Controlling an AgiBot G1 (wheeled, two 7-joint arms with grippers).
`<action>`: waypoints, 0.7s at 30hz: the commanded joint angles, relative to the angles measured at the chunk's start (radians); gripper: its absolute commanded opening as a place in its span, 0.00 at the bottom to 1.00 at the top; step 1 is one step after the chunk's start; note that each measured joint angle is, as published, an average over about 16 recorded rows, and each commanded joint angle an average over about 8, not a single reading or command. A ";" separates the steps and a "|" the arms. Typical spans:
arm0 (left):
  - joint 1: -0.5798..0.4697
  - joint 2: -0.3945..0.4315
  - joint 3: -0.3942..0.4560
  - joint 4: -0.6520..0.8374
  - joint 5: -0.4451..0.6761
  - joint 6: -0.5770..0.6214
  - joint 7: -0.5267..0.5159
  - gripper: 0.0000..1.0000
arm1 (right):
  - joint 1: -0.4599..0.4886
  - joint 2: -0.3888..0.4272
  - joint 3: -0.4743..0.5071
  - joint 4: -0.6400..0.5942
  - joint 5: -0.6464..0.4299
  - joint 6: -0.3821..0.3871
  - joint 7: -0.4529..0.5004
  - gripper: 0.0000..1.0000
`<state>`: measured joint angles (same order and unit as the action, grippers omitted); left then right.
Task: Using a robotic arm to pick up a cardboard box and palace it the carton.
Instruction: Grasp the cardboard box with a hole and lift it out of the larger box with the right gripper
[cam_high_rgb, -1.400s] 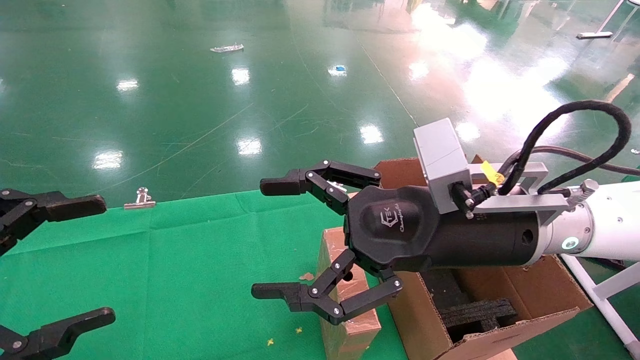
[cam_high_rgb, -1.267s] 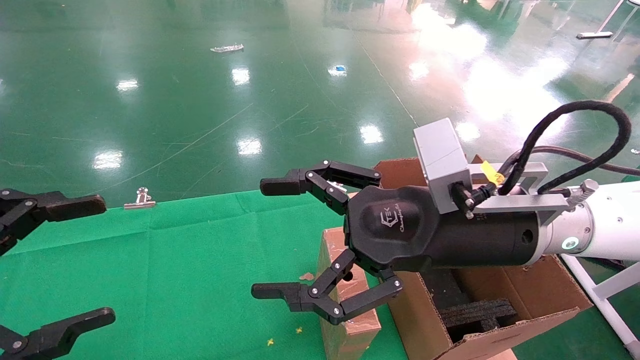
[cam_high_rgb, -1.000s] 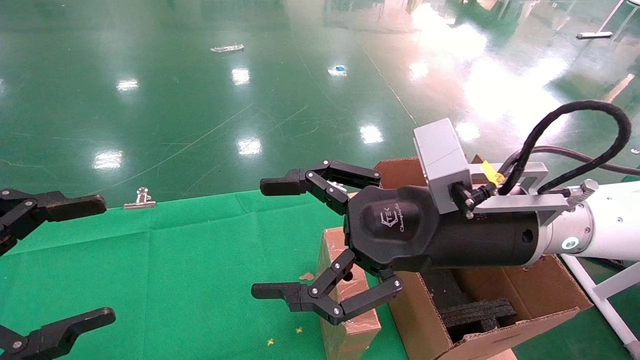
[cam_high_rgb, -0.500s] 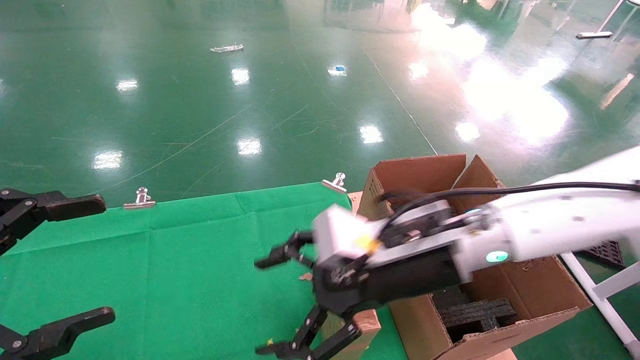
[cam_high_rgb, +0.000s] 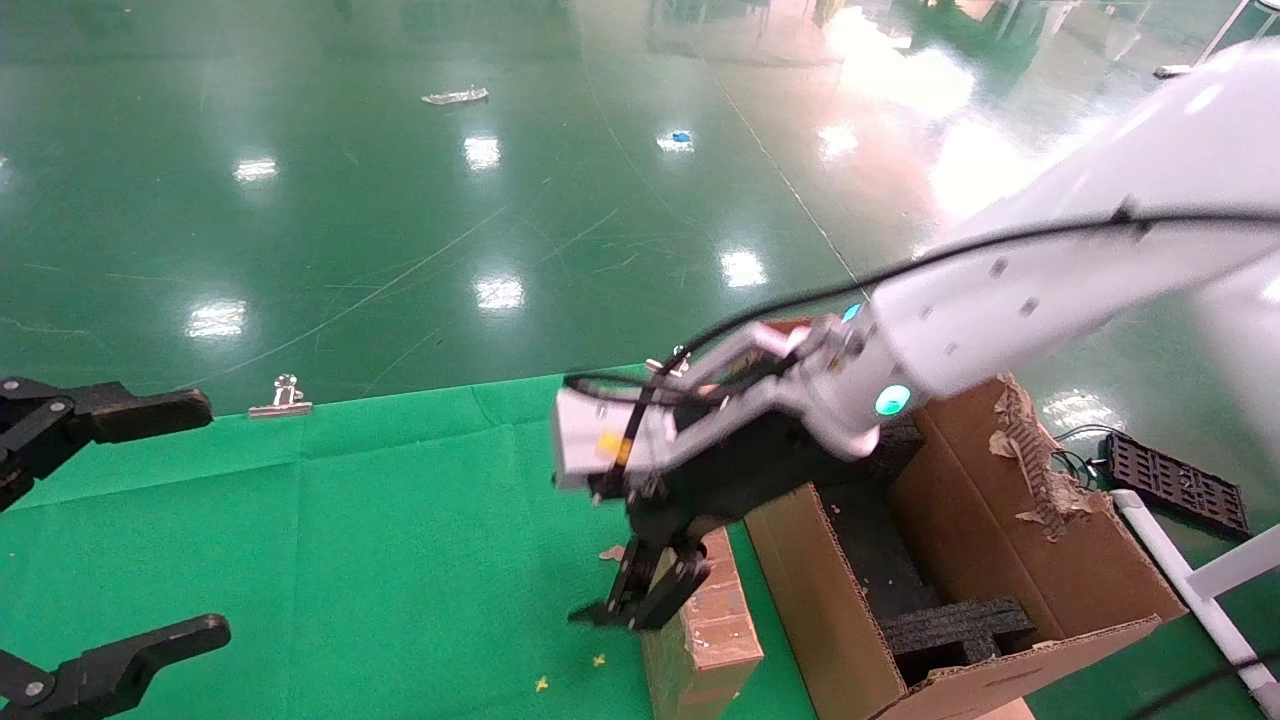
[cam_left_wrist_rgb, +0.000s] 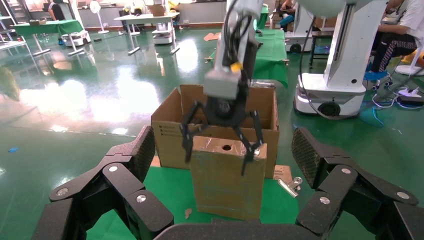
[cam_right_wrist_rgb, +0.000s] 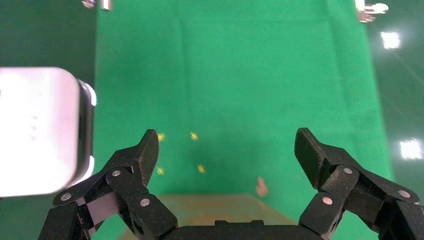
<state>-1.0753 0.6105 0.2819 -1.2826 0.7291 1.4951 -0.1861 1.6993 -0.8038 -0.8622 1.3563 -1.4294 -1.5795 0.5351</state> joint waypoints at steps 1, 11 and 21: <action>0.000 0.000 0.000 0.000 0.000 0.000 0.000 1.00 | 0.062 0.006 -0.041 0.000 0.008 -0.004 0.016 1.00; 0.000 0.000 0.001 0.000 -0.001 0.000 0.000 1.00 | 0.264 0.038 -0.315 0.000 0.014 -0.003 0.025 1.00; 0.000 -0.001 0.002 0.000 -0.001 -0.001 0.001 1.00 | 0.392 0.001 -0.545 -0.001 0.022 0.007 0.079 1.00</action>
<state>-1.0756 0.6099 0.2835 -1.2826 0.7280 1.4944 -0.1853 2.0862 -0.8064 -1.3999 1.3556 -1.4080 -1.5722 0.6184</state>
